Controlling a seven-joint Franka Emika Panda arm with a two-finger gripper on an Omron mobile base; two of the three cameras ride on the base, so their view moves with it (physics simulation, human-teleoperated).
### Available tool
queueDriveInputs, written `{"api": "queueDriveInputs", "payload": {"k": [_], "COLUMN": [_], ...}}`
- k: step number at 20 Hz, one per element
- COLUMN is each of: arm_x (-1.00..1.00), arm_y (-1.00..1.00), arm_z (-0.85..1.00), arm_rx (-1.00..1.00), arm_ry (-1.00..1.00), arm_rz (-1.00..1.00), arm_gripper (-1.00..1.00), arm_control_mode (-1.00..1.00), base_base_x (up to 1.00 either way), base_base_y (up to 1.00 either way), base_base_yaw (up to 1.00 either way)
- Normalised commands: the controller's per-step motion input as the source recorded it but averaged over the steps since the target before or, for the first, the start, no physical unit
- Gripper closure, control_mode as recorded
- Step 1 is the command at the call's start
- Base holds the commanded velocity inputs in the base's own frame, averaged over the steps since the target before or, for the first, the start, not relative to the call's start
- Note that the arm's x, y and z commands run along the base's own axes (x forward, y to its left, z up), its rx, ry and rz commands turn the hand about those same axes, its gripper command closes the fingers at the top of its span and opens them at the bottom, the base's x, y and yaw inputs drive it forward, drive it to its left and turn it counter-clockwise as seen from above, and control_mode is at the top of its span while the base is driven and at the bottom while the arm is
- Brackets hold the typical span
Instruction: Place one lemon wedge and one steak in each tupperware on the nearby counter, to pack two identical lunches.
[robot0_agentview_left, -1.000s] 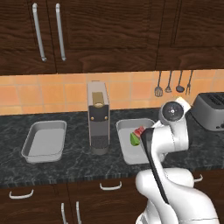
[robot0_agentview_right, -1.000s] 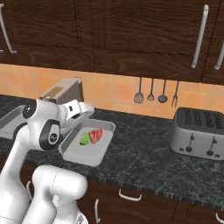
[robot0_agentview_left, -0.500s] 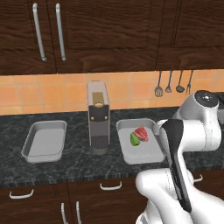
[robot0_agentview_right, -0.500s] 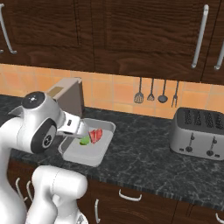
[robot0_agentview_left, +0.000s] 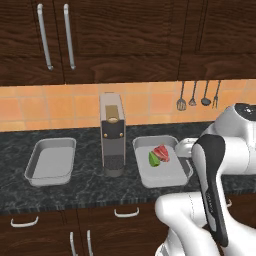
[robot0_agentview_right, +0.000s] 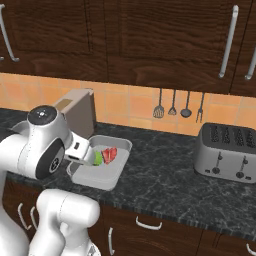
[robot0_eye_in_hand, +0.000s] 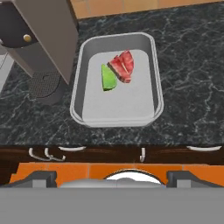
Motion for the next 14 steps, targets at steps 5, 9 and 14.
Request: {"api": "queueDriveInputs", "payload": {"k": [5, 9, 14], "arm_x": [-0.55, -0.6, -0.53], "arm_y": [0.06, 0.0, 0.0], "arm_z": [-0.99, -0.97, -0.96], "arm_rx": [-0.04, -0.04, -0.12], "arm_ry": [-0.41, -0.42, -0.44], "arm_rz": [0.0, 0.0, 0.0], "arm_gripper": [-1.0, -1.0, -1.0], "arm_control_mode": [-1.0, -1.0, -1.0], "base_base_x": [0.0, 0.0, 0.0], "base_base_y": [0.0, 0.0, 0.0], "base_base_yaw": [0.0, 0.0, 0.0]}}
